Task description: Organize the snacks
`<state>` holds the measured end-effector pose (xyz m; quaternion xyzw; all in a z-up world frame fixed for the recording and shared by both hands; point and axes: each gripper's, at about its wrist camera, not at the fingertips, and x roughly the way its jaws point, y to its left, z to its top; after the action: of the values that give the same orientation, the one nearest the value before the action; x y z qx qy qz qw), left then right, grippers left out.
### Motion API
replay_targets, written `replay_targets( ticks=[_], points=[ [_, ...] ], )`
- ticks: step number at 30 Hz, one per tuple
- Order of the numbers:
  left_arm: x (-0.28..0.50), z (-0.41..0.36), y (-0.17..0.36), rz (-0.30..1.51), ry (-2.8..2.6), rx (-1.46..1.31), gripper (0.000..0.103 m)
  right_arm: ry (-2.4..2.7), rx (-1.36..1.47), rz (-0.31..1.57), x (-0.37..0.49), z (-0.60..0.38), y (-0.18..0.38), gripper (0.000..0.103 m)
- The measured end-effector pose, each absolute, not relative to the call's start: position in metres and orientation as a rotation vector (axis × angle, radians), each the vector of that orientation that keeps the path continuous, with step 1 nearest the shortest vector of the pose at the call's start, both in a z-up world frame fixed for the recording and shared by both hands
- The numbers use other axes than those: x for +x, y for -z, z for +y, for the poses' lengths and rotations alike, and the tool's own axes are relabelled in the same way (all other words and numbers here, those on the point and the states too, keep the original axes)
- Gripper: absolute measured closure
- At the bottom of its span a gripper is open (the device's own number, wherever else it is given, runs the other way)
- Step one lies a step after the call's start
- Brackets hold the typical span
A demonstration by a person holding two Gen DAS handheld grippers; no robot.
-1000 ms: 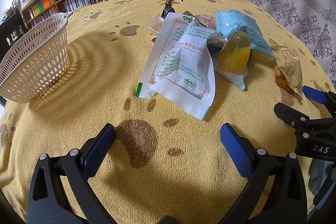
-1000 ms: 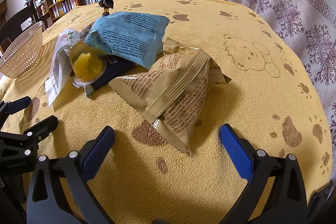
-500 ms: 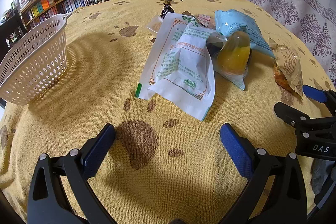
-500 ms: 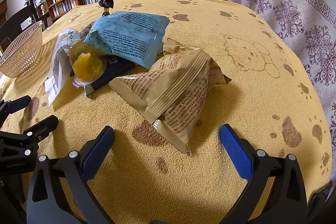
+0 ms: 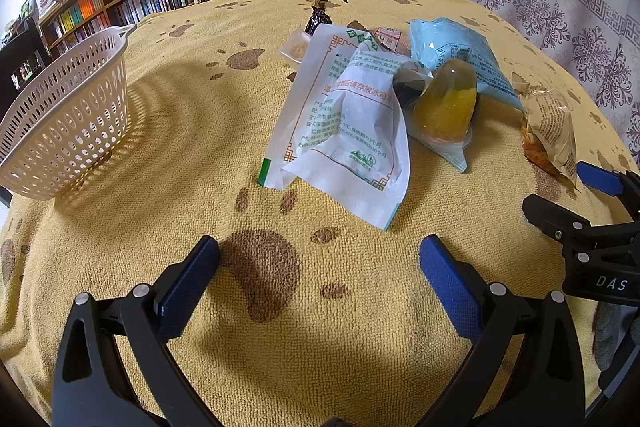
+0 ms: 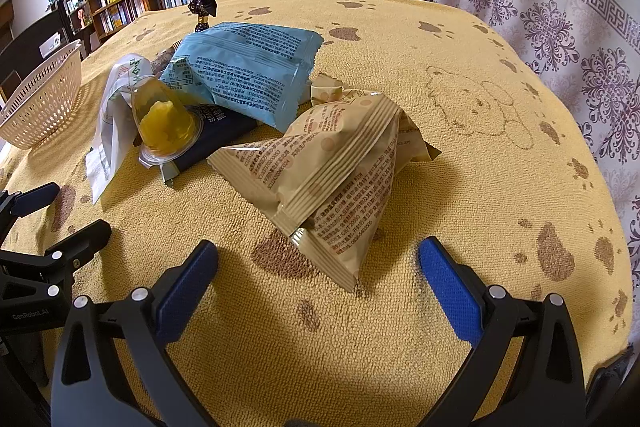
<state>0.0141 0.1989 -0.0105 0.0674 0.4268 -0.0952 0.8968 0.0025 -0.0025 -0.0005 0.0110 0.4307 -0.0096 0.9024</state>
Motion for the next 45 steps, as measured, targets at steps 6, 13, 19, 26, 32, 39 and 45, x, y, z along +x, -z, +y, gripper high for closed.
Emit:
replay_targets(
  ticks=[6,13,19,26,32,39,45],
  points=[
    [0.014,0.199,0.011,0.885,0.198,0.139,0.002,0.015,0.028,0.889,0.002,-0.002,0.000,0.005],
    [0.014,0.200,0.009,0.890,0.206,0.139,0.002,0.011,0.032,0.887,0.002,-0.002,0.000,0.005],
    [0.015,0.204,0.005,0.901,0.230,0.139,0.002,-0.008,0.061,0.871,-0.001,-0.006,-0.003,0.005],
    [0.019,0.210,-0.018,0.845,0.241,0.134,0.002,-0.030,0.101,0.856,-0.002,-0.012,-0.004,0.005],
    [0.042,0.198,-0.034,0.813,0.309,0.140,0.002,-0.030,0.115,0.850,-0.003,-0.014,-0.004,0.005],
    [0.080,0.185,-0.026,0.794,0.312,0.176,0.002,-0.024,0.124,0.846,-0.003,-0.016,-0.005,0.005],
    [0.085,0.187,-0.014,0.827,0.385,0.119,0.023,-0.022,0.118,0.850,-0.003,-0.016,-0.005,0.005]
  ],
)
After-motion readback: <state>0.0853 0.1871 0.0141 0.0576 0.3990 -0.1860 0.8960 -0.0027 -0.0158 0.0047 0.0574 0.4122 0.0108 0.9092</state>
